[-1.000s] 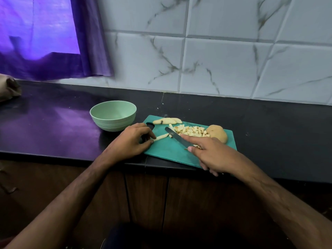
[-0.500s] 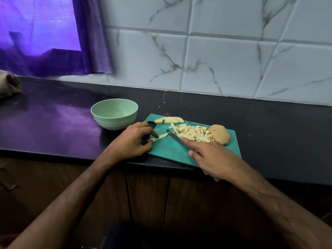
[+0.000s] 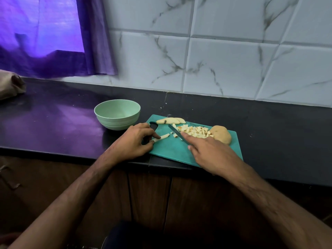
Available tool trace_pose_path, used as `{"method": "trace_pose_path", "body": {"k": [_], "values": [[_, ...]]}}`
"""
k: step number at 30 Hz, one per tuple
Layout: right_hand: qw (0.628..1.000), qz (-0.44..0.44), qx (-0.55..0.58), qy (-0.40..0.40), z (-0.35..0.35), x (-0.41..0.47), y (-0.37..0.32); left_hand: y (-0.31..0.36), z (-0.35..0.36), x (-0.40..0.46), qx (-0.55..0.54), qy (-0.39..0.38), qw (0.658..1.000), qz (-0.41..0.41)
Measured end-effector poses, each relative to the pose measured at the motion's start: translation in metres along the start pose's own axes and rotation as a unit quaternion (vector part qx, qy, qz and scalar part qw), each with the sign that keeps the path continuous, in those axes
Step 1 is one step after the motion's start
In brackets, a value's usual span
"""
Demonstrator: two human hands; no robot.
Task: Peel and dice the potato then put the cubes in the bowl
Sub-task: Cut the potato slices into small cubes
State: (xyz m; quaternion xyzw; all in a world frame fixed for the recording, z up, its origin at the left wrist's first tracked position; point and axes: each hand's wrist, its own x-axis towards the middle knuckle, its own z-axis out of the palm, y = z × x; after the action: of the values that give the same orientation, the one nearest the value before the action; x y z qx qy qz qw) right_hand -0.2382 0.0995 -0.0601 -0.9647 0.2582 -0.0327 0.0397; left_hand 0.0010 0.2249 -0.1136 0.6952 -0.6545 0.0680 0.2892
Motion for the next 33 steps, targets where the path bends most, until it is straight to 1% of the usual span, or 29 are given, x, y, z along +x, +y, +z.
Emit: {"method": "trace_pose_path", "body": {"k": [5,11,18,25,29,33], "values": [[0.999,-0.018,0.029,-0.039,-0.001,-0.014,0.001,0.001,0.000,0.001,0.000,-0.004,1.000,-0.001],[0.999,-0.006,0.015,-0.035,0.006,-0.004,-0.009,0.003,-0.001,0.000,0.007,-0.007,1.000,-0.003],[0.998,-0.018,0.051,-0.037,-0.004,-0.018,-0.001,0.005,-0.002,-0.001,0.010,-0.009,1.000,-0.003],[0.999,-0.011,0.014,-0.033,0.009,-0.011,-0.013,0.007,-0.003,0.000,0.011,-0.018,1.000,-0.006],[0.999,-0.013,0.035,-0.034,0.002,-0.004,-0.013,0.007,-0.004,-0.001,0.012,-0.013,1.000,-0.009],[0.998,-0.021,0.039,-0.032,0.004,-0.019,-0.011,0.006,-0.003,-0.002,0.017,-0.003,1.000,-0.010]]}}
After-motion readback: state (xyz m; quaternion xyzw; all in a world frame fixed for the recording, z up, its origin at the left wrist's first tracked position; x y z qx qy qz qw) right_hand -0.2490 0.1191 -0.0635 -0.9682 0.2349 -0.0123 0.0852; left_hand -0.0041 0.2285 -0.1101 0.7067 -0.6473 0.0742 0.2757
